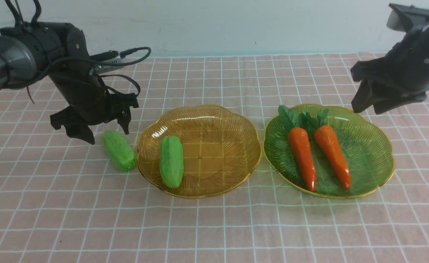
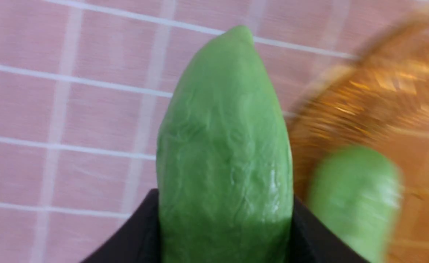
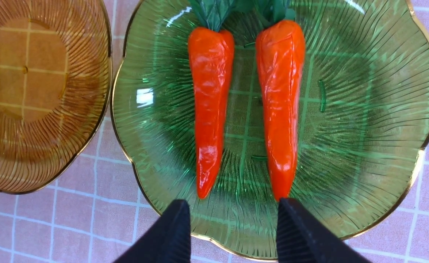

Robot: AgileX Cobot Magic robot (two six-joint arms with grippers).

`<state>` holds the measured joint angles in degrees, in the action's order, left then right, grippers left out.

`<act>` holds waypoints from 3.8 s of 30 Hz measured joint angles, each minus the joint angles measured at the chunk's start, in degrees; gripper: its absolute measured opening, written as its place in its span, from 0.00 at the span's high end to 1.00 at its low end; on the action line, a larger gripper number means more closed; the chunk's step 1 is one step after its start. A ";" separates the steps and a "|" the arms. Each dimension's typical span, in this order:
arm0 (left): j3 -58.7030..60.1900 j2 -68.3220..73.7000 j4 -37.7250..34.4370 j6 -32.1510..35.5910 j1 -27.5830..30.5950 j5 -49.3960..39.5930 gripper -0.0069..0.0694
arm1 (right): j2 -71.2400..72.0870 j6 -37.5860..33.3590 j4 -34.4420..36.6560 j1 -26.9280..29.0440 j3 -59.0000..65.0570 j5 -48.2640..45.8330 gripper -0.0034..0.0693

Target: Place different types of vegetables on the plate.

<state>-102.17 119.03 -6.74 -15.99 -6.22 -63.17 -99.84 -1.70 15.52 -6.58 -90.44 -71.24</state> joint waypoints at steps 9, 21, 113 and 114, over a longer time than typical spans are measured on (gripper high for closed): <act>-0.88 1.09 -7.76 1.99 -7.56 0.54 0.52 | 0.00 0.00 0.70 0.00 0.00 0.00 0.53; -0.82 1.96 -8.19 2.22 -15.54 8.03 0.40 | 0.00 -0.83 5.06 0.00 0.00 -0.05 0.54; -0.70 -25.48 2.74 13.19 -14.34 -8.29 0.91 | 99.80 -8.01 -8.24 0.00 91.95 51.61 0.94; -0.70 -26.18 2.74 13.19 -14.34 -8.40 0.91 | 99.95 -8.01 -8.24 0.00 92.01 51.19 0.94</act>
<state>-102.88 92.85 -4.00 -2.80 -20.56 -71.57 0.11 -9.71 7.28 -6.58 1.57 -20.05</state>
